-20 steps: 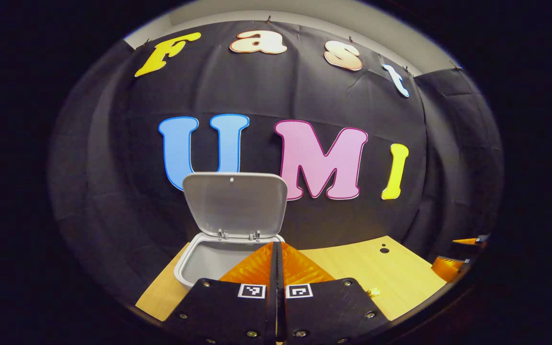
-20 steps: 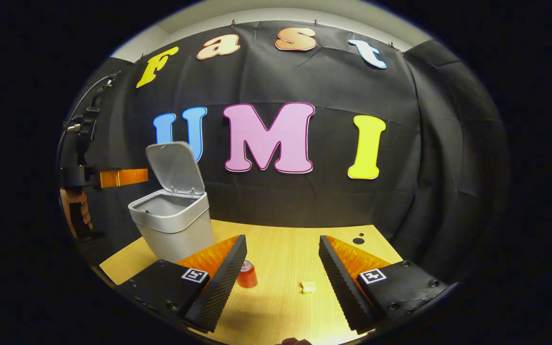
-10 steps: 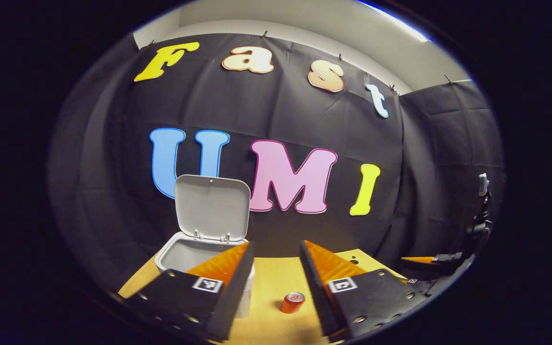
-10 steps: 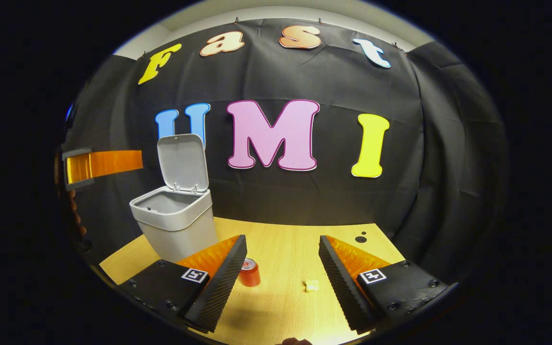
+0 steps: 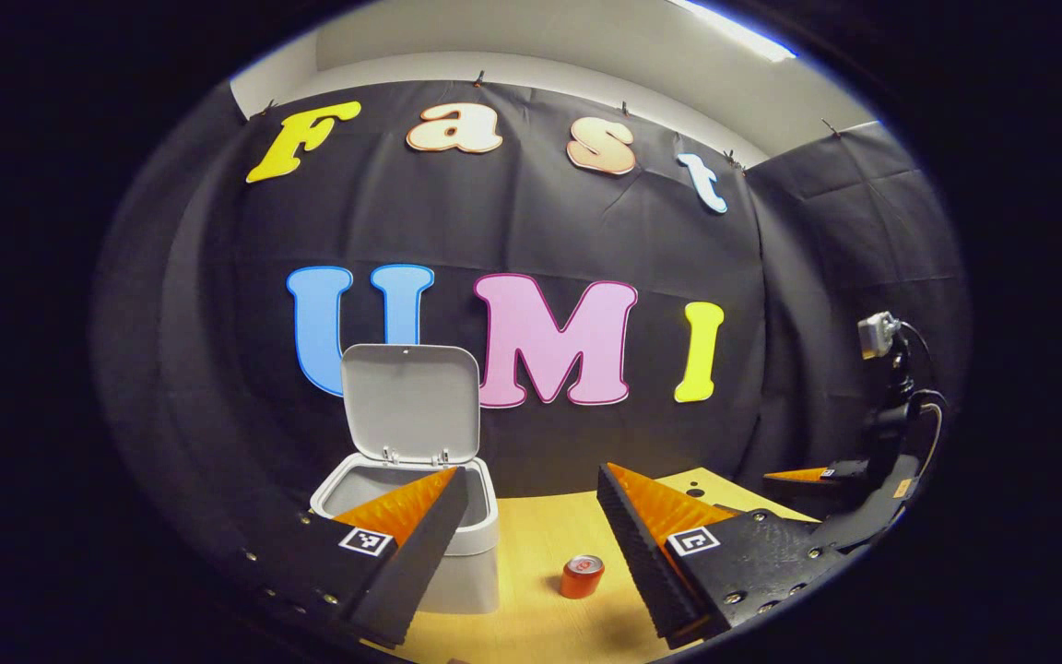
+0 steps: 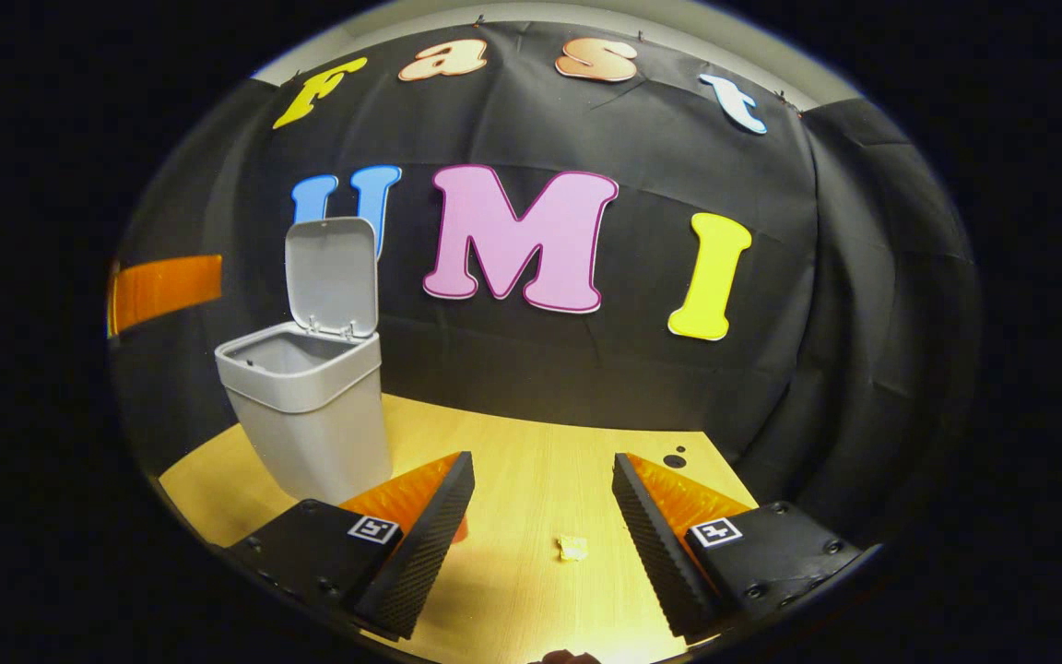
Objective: Press the lid of the desktop garbage bin to open it, pick up the crumpled paper on the desktop and throw it into the bin, then pick up the pop can on the desktop and drop it into the bin, and finally close the garbage bin lid.
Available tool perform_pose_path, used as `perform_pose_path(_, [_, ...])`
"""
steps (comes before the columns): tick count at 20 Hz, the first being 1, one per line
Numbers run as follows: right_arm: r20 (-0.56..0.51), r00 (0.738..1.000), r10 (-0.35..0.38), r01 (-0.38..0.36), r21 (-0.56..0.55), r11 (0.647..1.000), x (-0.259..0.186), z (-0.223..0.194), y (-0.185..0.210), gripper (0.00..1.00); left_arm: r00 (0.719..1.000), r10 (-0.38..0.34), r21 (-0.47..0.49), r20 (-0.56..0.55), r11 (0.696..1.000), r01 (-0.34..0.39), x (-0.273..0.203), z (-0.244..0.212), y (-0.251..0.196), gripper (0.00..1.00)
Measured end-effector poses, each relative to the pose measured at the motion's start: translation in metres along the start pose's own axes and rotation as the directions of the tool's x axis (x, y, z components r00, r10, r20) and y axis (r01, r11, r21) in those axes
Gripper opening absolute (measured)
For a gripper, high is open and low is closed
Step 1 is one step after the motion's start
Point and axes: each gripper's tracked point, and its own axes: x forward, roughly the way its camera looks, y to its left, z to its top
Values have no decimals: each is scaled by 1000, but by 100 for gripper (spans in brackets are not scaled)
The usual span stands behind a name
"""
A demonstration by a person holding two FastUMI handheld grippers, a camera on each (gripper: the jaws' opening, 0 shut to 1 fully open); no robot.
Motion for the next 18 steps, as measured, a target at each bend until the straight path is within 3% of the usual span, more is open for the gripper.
perform_pose_path(5, [-133, 991, 14, -26, -91, 996, 44, -46, -8, 98, 1000, 13, -47, 10, 999, -12, -5, -5, 7, 93])
perform_pose_path(7, [-219, 975, 38, -55, -71, 996, 61, -73, -11, 98, 1000, 18, -62, -16, 998, -19, -5, -14, 9, 93])
perform_pose_path(9, [-343, 938, 54, -71, -37, 997, 75, -108, -14, 99, 999, 20, -72, -42, 997, -23, -6, -22, 10, 93])
perform_pose_path(12, [-512, 859, 30, -84, -84, 993, 98, -162, -25, 99, 997, 5, -104, -77, 995, -13, -10, -32, 6, 93])
perform_pose_path(14, [-568, 822, 42, -92, -59, 994, 109, -186, -25, 99, 995, 15, -90, -99, 996, -24, -12, -36, 8, 93])
perform_pose_path(18, [-652, 756, 50, -37, 34, 999, 131, -222, -31, 99, 991, 39, -71, -131, 996, -49, -16, -41, 11, 93])
